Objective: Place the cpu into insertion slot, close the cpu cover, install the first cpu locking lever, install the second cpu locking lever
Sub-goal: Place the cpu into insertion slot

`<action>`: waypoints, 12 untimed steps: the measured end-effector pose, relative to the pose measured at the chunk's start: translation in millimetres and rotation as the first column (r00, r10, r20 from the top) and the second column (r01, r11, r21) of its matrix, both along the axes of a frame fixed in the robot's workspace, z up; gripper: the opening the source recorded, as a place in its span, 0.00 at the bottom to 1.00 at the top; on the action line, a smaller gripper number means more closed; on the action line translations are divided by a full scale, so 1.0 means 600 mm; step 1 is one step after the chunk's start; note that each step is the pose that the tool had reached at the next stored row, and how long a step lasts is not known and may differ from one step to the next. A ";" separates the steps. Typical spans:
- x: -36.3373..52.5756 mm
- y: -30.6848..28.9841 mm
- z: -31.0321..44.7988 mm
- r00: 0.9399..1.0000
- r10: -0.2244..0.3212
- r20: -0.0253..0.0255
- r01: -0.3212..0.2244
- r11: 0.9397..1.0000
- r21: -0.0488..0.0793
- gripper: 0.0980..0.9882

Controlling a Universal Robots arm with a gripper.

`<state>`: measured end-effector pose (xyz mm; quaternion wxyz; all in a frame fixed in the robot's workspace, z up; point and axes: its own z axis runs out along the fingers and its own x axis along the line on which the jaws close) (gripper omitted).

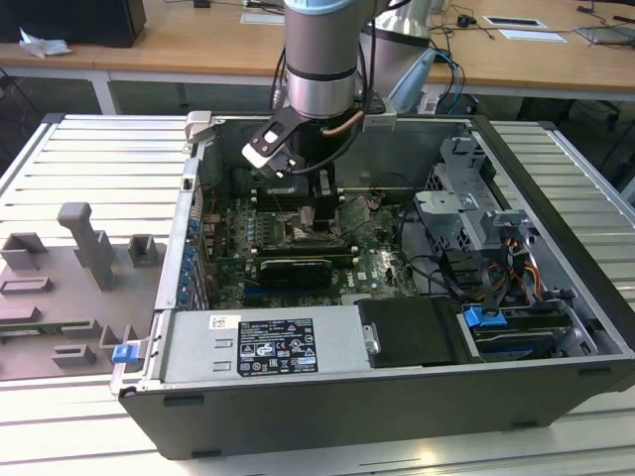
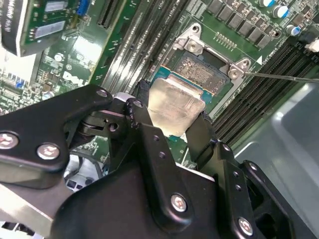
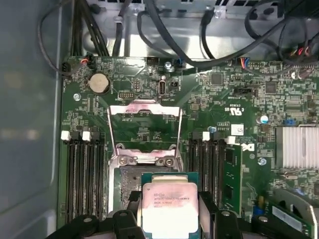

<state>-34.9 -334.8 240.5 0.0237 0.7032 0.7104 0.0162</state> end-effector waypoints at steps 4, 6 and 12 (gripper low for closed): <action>-0.004 0.0210 -0.016 1.000 -0.002 0.000 0.002 1.000 0.000 0.50; -0.006 0.0275 -0.025 1.000 -0.014 0.000 0.014 1.000 0.000 0.50; -0.011 0.0378 -0.048 1.000 -0.027 0.000 0.027 1.000 0.000 0.50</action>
